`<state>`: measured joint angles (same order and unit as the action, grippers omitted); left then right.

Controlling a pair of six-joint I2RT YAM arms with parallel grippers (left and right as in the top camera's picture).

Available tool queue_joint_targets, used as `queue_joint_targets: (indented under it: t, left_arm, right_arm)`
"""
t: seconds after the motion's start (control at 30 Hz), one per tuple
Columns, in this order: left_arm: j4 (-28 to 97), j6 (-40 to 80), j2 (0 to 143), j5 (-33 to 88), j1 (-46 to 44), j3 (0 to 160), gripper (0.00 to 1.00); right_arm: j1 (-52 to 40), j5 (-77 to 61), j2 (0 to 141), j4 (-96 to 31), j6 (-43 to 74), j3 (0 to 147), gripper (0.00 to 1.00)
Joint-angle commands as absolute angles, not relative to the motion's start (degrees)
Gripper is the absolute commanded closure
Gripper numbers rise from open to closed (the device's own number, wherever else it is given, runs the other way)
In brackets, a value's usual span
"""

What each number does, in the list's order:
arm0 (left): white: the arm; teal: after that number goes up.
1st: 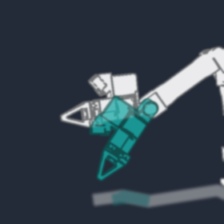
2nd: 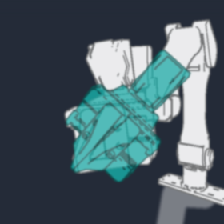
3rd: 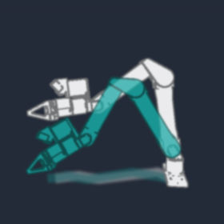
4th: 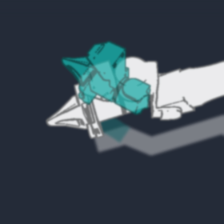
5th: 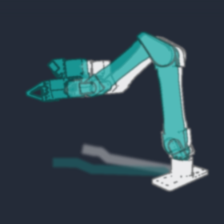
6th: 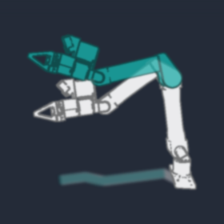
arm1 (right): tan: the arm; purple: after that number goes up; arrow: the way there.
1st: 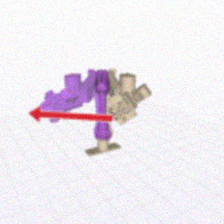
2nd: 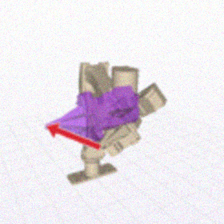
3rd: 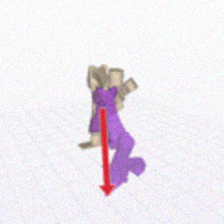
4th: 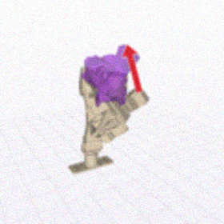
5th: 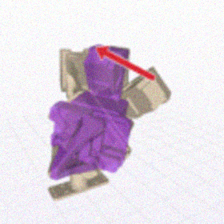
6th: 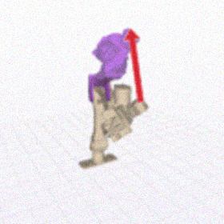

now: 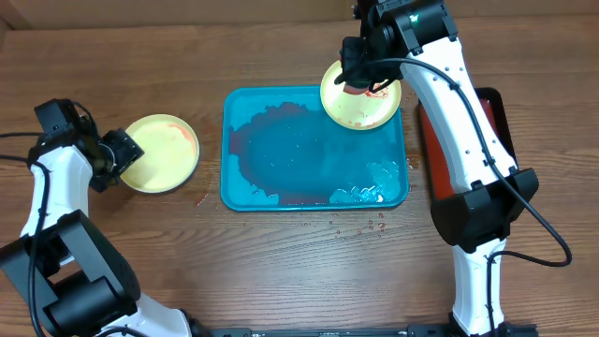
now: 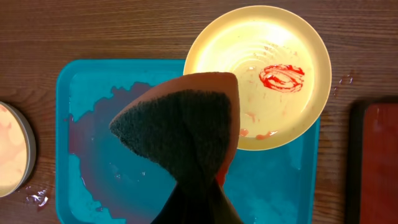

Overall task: Clean dirty plates on tray and stack at the side
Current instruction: 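Place the yellow plate onto the white plate left of tray, release, then move left gripper to the second yellow plate's rim and grip it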

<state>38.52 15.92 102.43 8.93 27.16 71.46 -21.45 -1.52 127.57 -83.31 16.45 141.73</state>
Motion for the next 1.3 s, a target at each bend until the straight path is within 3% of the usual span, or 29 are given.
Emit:
queue_joint_targets:
  t: [0.0,0.1,0.27,0.53,0.8,1.0,1.27]
  left_arm:
    - [40.27,9.93,101.56,15.51,24.77,75.11,0.26]
    - [43.66,8.88,101.56,15.49,21.21,79.72,0.27]
    - [45.01,9.65,101.58,15.49,12.03,87.39,0.19]
    - [41.12,24.62,109.71,19.00,-5.67,93.95,0.18]
    - [32.21,35.44,122.91,25.63,-15.16,96.09,0.16]
    - [28.75,36.95,129.23,23.62,-20.40,99.88,0.19]
    - [26.74,37.26,130.61,9.15,-25.15,101.10,0.29]
  right_arm:
    - [-21.30,-1.63,126.45,-83.07,16.47,142.50,0.96]
    - [-21.30,-1.63,126.45,-83.00,16.47,142.50,0.96]
    - [-21.28,-1.63,126.45,-82.87,16.47,142.50,0.96]
    - [-21.28,-1.63,126.45,-82.72,16.47,142.50,0.96]
    - [-20.64,-1.65,126.45,-82.67,16.93,142.50,0.96]
    - [-18.81,-2.22,126.45,-83.57,16.91,142.50,0.96]
    - [-16.40,-3.33,126.45,-85.01,16.88,142.52,0.96]
